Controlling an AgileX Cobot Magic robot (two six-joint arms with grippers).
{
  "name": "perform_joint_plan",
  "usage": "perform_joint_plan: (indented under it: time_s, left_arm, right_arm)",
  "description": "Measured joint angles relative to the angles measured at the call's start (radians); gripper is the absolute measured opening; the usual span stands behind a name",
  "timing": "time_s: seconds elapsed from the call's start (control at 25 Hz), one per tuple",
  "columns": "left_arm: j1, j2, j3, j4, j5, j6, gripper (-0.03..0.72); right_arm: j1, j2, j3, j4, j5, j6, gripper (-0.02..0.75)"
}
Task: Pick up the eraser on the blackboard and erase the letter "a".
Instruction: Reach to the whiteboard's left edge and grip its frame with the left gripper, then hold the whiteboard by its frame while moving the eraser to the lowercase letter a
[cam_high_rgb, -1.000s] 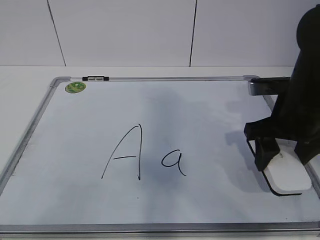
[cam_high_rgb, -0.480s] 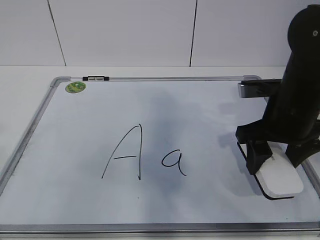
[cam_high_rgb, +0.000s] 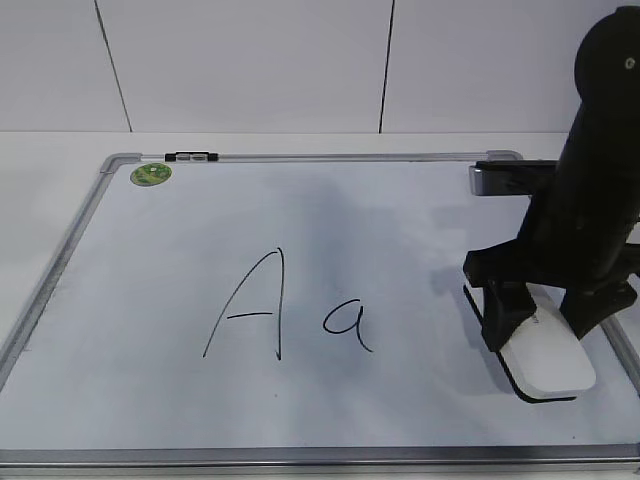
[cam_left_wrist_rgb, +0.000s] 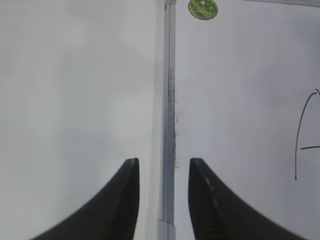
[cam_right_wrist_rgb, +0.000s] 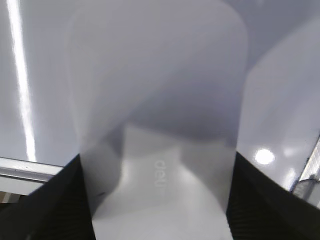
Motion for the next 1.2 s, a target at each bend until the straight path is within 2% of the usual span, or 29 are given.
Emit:
perform_joint_plan:
  time_s: [0.24, 0.56, 1.0, 1.2]
  left_arm:
    - [0.0, 0.243, -0.155, 0.0, -0.011, 0.0, 0.236]
    - [0.0, 0.555, -0.312, -0.007, 0.063, 0.0, 0.236]
    - [0.0, 0.891, -0.48, -0.14, 0.14, 0.081, 0.236]
    - [0.0, 0.969, -0.521, -0.151, 0.151, 0.128, 0.236]
  right_arm:
    - [0.002, 0.0, 0.0, 0.013, 0.0, -0.012, 0.54]
    - [0.002, 0.0, 0.0, 0.013, 0.002, -0.022, 0.54]
    - [0.002, 0.0, 0.0, 0.013, 0.025, -0.035, 0.54]
    - [0.002, 0.0, 0.0, 0.013, 0.026, -0.037, 0.54]
